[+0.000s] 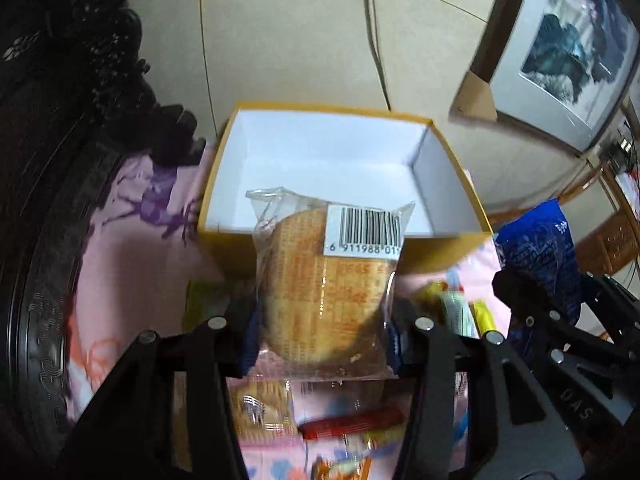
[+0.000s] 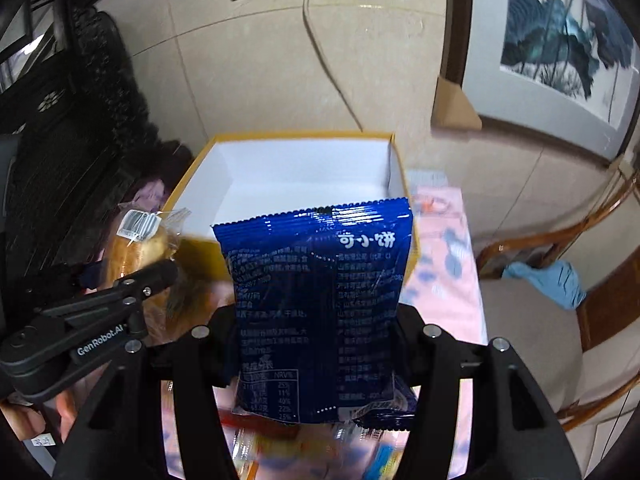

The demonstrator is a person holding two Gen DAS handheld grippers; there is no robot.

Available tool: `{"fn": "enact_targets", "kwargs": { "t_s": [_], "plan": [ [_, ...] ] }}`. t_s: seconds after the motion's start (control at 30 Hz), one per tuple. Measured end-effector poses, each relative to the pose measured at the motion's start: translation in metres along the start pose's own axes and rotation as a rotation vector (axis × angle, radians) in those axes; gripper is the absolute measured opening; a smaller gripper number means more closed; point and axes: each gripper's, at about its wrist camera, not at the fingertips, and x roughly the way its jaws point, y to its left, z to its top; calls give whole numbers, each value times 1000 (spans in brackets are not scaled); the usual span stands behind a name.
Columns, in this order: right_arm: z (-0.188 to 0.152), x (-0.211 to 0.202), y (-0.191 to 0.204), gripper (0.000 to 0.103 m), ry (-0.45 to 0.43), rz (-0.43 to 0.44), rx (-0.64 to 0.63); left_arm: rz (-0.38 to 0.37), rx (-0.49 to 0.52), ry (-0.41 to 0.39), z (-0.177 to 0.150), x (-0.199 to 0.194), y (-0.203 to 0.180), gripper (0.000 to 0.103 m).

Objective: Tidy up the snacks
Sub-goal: 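Carry both snacks into the yellow box and open both tools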

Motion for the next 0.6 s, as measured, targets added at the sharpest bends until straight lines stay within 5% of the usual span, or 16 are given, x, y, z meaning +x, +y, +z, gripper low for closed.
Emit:
{"fn": "enact_targets", "kwargs": {
  "t_s": [0.43,0.47,0.53,0.6],
  "plan": [
    [99,87,-6,59,35,-4,21,13,-9,15,99,75,22,50],
    [105,93,-4,59,44,0,16,20,-17,13,104,79,24,54],
    [114,104,-4,63,60,-16,12,52,-46,-12,110,79,30,87],
    [117,111,-5,69,83,-42,10,72,-68,-72,113,70,36,95]
  ]
}}
